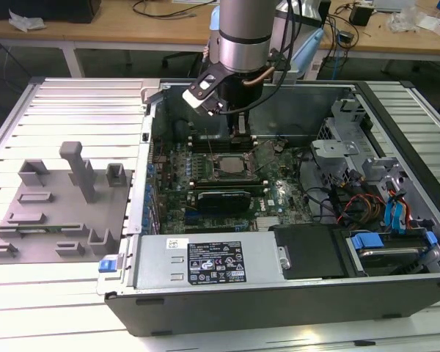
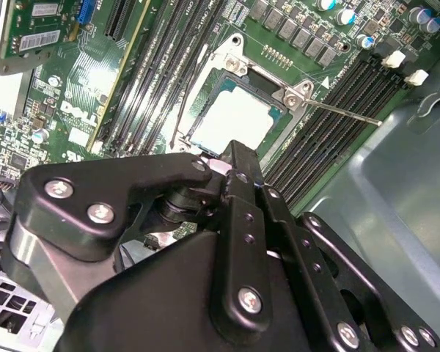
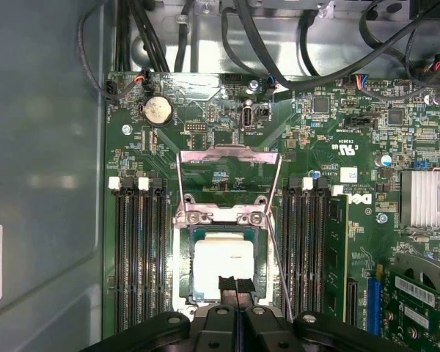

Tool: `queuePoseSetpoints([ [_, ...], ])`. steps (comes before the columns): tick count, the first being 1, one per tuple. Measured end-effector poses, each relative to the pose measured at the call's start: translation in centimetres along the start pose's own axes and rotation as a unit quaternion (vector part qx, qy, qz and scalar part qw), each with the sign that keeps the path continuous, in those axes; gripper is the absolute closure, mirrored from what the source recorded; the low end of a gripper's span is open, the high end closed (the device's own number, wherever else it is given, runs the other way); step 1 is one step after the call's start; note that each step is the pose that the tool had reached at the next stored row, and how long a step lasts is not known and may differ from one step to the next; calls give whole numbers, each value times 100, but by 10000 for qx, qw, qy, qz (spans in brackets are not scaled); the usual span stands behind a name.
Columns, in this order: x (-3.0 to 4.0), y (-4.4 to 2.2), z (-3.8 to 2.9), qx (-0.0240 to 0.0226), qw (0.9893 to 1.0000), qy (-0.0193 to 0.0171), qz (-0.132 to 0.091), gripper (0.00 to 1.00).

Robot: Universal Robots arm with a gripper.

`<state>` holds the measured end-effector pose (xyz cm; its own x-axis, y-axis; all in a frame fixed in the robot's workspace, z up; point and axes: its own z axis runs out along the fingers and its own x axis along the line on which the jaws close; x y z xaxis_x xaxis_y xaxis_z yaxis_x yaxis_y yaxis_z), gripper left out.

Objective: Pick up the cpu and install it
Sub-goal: 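Close the cpu cover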

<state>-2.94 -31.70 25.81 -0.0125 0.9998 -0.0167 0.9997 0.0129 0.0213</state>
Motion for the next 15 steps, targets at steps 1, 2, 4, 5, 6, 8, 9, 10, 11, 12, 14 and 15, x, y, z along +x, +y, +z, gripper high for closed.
queuePoseSetpoints([
  [1, 0, 0, 0, 0, 10000, 0, 0, 89],
  [2, 0, 0, 0, 0, 10000, 0, 0, 89],
  [4, 0, 0, 0, 0, 10000, 0, 0, 89],
  [5, 0, 0, 0, 0, 10000, 0, 0, 89],
  [6, 1, 0, 0, 0, 10000, 0, 0, 89],
  [8, 1, 1, -4, 0, 10000, 0, 0, 89],
  [9, 0, 1, -32, 0, 10000, 0, 0, 89],
  [10, -1, 2, -77, 0, 10000, 1, 0, 89],
  [11, -2, 2, -128, 0, 10000, 2, 0, 89],
  [12, -2, 3, -163, 0, 10000, 2, 0, 89],
  [14, -3, 5, -215, 0, 10000, 2, 0, 89],
  [15, -3, 5, -237, 0, 10000, 2, 0, 89],
])
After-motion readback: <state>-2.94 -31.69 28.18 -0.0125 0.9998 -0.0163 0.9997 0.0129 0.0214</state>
